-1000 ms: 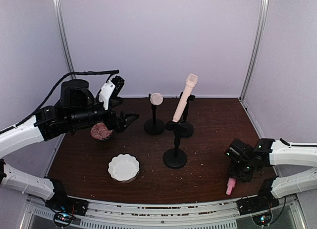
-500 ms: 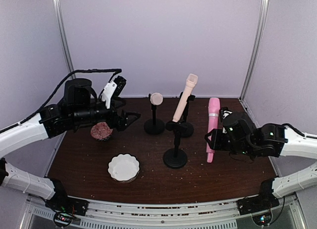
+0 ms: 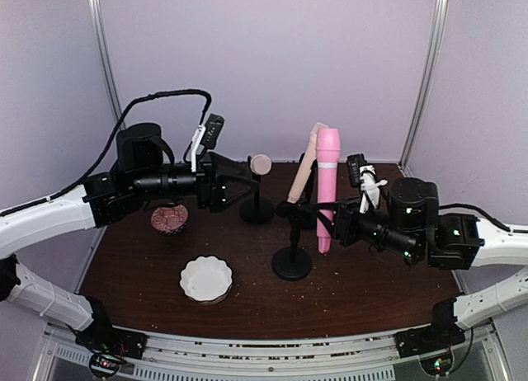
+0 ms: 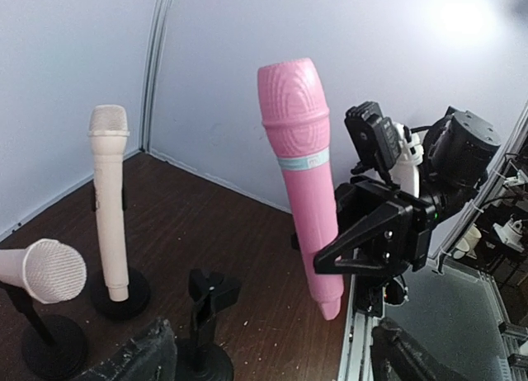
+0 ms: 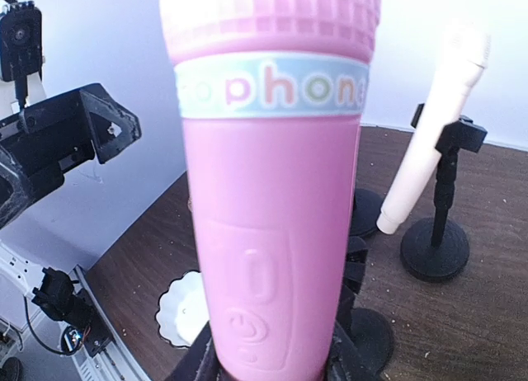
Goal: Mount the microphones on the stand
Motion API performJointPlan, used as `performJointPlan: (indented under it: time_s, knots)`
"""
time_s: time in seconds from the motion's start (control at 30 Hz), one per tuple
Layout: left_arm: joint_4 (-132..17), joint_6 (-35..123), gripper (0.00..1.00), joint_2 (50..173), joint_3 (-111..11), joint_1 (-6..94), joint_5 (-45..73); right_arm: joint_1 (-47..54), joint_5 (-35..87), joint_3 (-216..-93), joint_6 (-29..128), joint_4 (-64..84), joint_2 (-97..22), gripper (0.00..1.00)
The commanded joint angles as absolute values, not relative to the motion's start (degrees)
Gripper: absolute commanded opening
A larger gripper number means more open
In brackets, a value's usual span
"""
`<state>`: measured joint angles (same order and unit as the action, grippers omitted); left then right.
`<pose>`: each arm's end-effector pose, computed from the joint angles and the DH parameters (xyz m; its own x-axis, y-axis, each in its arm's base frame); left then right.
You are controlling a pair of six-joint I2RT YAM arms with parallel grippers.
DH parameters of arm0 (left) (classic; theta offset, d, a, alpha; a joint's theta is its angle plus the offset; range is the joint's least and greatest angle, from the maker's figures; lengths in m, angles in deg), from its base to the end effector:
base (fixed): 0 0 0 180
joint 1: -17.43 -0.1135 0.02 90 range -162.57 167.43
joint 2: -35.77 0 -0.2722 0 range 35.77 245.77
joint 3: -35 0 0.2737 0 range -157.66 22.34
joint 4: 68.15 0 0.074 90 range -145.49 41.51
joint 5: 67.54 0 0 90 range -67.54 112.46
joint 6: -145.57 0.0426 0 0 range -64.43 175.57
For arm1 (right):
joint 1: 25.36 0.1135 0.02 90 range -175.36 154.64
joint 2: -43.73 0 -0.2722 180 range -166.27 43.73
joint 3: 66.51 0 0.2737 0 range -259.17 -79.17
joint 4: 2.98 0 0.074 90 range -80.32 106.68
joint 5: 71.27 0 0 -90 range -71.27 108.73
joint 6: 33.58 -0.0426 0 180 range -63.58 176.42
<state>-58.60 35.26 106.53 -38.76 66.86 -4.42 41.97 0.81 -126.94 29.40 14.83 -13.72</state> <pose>0.1902 -0.2517 0.3720 -0.4061 -0.0017 -0.9138 0.8836 0.2541 -0.3932 0.1114 0.2326 0.3279 -0.4347 0.0809 -0.8970 -0.6352 0.6785 0.3690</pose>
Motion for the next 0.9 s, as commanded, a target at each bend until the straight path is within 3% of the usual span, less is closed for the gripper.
performJointPlan:
  time_s: [0.0,0.17,0.5,0.87]
  knots:
    - [-62.18,36.97,0.85,108.63,-44.19,75.37,6.11,44.11,-1.21,-131.01,33.40,11.36,-15.58,0.07]
    - [-67.33,31.05,0.82,112.12,-45.58,77.69,12.16,46.43,-1.56,-132.80,36.08,10.43,-16.43,0.07]
    - [-70.48,28.29,0.73,118.29,-48.74,79.83,7.08,49.65,0.11,-133.31,37.78,10.62,-18.03,0.07]
    - [-73.32,26.68,0.55,121.14,-49.18,80.42,4.61,51.48,-0.25,-132.65,38.49,9.80,-18.76,0.07]
